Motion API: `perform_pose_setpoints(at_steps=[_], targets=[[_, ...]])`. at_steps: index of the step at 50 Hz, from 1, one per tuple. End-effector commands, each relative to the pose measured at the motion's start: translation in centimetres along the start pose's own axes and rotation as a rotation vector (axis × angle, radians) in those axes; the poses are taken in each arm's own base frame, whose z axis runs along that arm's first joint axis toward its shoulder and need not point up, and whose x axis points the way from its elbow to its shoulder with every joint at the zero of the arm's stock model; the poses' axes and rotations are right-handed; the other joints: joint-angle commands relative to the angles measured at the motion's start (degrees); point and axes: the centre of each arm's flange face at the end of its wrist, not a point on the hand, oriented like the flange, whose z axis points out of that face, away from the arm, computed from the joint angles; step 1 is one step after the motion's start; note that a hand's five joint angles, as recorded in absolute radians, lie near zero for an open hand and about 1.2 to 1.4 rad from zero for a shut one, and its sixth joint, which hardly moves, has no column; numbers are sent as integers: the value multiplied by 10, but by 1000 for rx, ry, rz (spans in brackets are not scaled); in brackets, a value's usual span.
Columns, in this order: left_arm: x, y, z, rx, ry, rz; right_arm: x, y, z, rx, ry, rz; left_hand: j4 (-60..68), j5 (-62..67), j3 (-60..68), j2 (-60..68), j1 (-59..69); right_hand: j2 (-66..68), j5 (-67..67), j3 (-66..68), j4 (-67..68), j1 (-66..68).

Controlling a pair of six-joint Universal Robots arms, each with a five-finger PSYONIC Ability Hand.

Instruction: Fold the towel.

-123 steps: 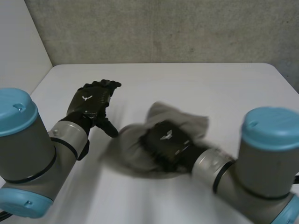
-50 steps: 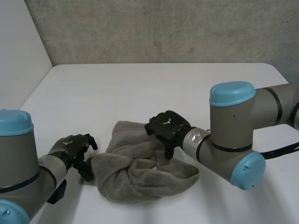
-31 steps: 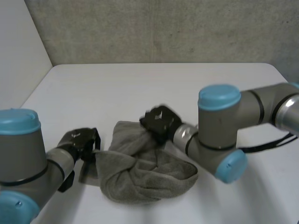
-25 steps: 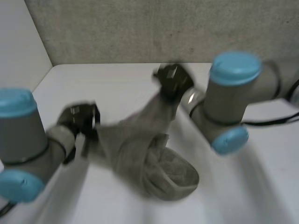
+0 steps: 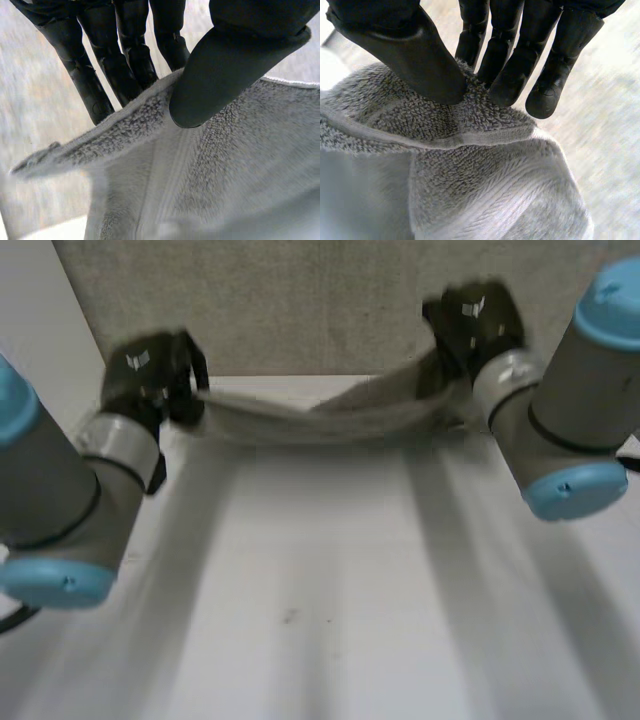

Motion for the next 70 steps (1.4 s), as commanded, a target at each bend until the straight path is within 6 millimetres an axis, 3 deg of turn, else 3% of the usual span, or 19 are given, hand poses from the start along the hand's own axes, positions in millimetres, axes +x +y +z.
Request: perform_pose_setpoints(at_steps=[1, 2, 4, 6, 11, 13, 14, 15, 16, 21, 26, 35, 39, 49, 61, 64, 70], targets=[[-8, 57, -25, -192, -15, 23, -26, 79, -33, -323, -171, 14, 103, 111, 103, 103, 115, 45, 35, 36, 32, 39], [-10, 66, -31, -225, -18, 27, -26, 79, -33, -324, -171, 14, 103, 111, 103, 103, 115, 45, 35, 36, 32, 39], [-10, 74, -37, -257, -18, 30, -33, 110, -51, -454, -214, 25, 103, 111, 103, 103, 115, 45, 35, 36, 32, 39], [-13, 85, -47, -304, -24, 35, -35, 120, -58, -492, -223, 35, 103, 111, 103, 103, 115, 45, 35, 36, 32, 39], [-17, 92, -55, -334, -31, 37, -37, 136, -71, -559, -250, 54, 103, 111, 103, 103, 115, 27, 17, 18, 14, 21], [-16, 91, -55, -332, -26, 36, -35, 139, -78, -575, -263, 77, 103, 111, 103, 103, 115, -430, -439, -439, -443, -436], [-16, 90, -55, -332, -22, 35, -35, 139, -78, -575, -263, 77, 103, 111, 103, 103, 115, -432, -442, -441, -445, -438], [-16, 90, -55, -332, -22, 35, -31, 137, -80, -574, -257, 88, 103, 111, 103, 103, 115, -581, -590, -589, -593, -586], [-17, 89, -55, -329, -20, 34, -25, 133, -80, -567, -240, 103, 103, 111, 103, 103, 115, -642, -651, -651, -655, -648], [-15, 70, -55, -275, -12, 28, -5, 125, -85, -555, -174, 168, 103, 111, 103, 103, 115, -655, -665, -664, -668, -661], [-13, 37, -55, -169, -3, 18, 7, 123, -94, -535, -166, 193, 103, 111, 103, 103, 115, -655, -665, -664, -668, -661], [-10, 23, -54, -124, 21, 10, 32, 138, -99, -494, -121, 241, 103, 111, 103, 103, 115, -629, -639, -638, -642, -635], [-11, 22, -52, -118, 18, 9, 32, 143, -97, -492, -110, 265, 103, 111, 103, 103, 115, -622, -632, -631, -635, -628], [-14, 6, -41, -65, 6, -3, 25, 170, -94, -578, -62, 533, 103, 111, 103, 103, 115, -617, -627, -626, -630, -623], [-8, -22, -31, -13, 16, -13, 19, 177, -85, -584, -49, 626, 103, 111, 103, 103, 115, -617, -627, -626, -630, -623], [-8, -25, -30, -12, 15, -15, -1, 170, -79, -571, -86, 682, 103, 111, 103, 103, 115, -619, -628, -628, -632, -625], [-8, -27, -30, -7, 14, -15, -15, 173, -70, -567, -109, 703, 103, 111, 103, 103, 115, -602, -612, -611, -615, -608]])
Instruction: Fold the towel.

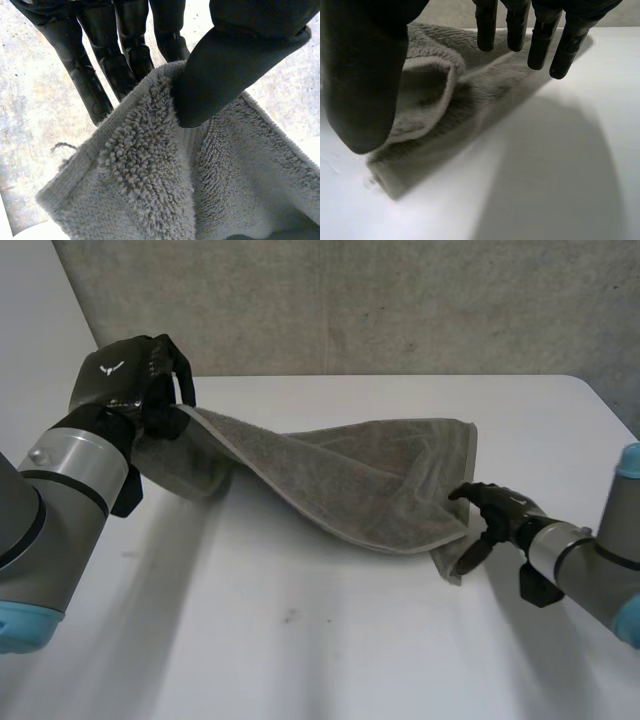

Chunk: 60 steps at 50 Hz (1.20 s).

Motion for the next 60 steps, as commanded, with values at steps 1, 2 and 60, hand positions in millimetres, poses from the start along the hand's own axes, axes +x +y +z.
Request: perform_pose_setpoints(at_steps=[1, 2, 60], targets=[[-1, -3, 1, 7, -4, -1, -17, 5, 16, -2, -41, 27, 102, 108, 103, 102, 115, 25, 35, 28, 20, 33], [-1, -3, 1, 7, -4, -1, -20, 7, 20, -4, -46, 35, 102, 108, 103, 102, 115, 30, 40, 33, 25, 38], [-47, 21, -22, -382, 24, 145, -39, -116, -114, 106, 190, -808, 102, 108, 103, 102, 115, 657, 667, 660, 652, 665]])
